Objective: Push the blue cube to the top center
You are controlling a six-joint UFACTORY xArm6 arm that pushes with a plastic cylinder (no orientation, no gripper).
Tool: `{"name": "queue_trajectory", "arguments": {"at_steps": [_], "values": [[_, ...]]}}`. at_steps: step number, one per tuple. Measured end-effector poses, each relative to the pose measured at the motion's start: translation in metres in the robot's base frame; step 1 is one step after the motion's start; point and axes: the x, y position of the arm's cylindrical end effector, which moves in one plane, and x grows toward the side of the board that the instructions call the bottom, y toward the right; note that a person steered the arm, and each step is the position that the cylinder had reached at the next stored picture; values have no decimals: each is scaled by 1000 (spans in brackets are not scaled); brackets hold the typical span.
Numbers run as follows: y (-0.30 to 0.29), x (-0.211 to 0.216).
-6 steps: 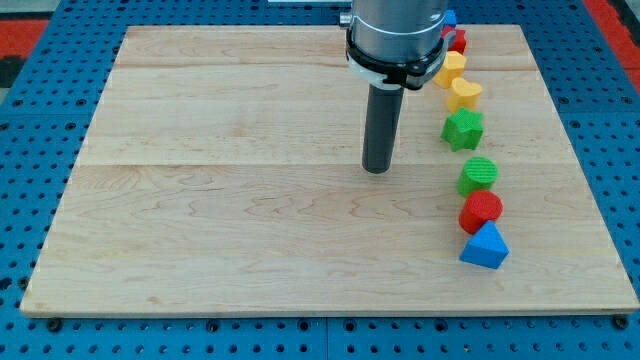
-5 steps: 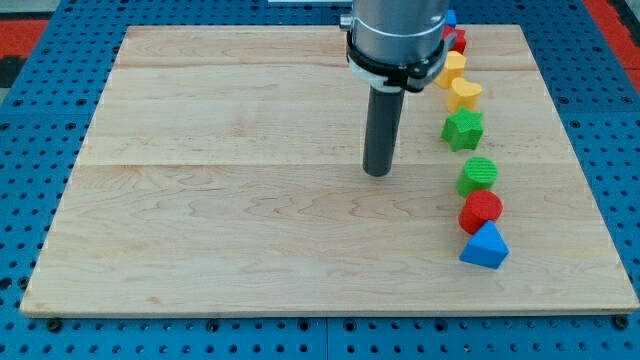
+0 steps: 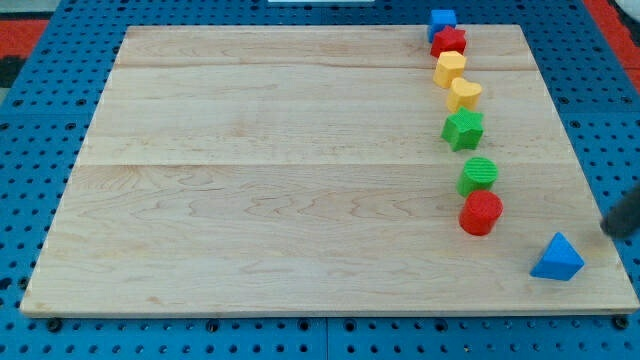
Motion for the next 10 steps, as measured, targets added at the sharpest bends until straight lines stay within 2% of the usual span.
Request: {"name": "queue_trajectory", "arguments": {"at_steps": [2,3,5,6,7,8,9,10], "values": [[5,-240],[4,-311],[-19,-314],[-119,-313],[-184,-313],[-215,-310],[-231,-280],[-307,-253]]}}
